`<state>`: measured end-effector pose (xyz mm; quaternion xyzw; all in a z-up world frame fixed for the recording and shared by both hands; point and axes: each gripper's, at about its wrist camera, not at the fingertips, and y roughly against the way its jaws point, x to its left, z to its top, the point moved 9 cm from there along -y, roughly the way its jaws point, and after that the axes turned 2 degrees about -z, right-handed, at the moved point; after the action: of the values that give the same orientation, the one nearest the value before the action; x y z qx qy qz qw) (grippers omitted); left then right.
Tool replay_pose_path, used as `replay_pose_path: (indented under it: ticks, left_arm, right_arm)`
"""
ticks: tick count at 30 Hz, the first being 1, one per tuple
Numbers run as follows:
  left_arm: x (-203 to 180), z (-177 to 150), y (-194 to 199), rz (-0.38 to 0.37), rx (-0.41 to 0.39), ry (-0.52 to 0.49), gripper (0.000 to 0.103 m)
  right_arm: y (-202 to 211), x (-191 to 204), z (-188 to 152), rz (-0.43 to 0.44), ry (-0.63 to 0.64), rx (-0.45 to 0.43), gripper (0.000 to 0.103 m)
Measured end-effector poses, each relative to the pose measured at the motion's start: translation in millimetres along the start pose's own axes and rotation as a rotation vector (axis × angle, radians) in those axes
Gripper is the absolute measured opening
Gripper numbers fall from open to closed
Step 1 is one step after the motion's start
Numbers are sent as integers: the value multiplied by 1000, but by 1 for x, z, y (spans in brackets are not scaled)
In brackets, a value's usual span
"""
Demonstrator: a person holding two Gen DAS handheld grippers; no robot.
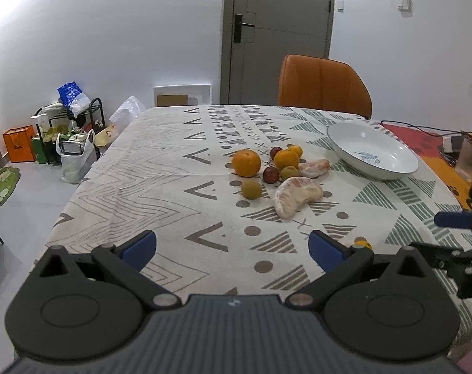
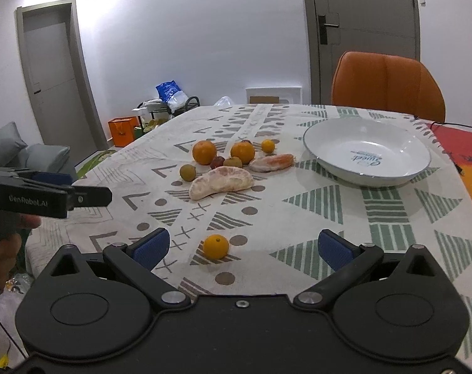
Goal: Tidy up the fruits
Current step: 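Lower the right tool onto the small tangerine and close it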
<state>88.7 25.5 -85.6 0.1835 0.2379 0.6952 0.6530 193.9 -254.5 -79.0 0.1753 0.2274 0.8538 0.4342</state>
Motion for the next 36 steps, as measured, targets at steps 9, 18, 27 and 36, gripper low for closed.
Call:
replay_pose_path:
  ticks: [9, 18, 27, 36]
  left_arm:
    - [2, -6, -21, -12, -5, 14, 98]
    - [9, -9, -41, -22, 10, 48, 89]
    - [13, -8, -54, -43, 22, 86, 82]
    - [-6, 0, -67, -85, 16, 48, 80]
  right_arm:
    - [-28, -7, -13, 30, -10, 46, 77]
    - [-47, -4, -9, 91, 1, 62, 65]
    - [-66, 8, -8, 146, 16, 91, 23]
    - [-68, 11, -6, 207, -4, 81, 22]
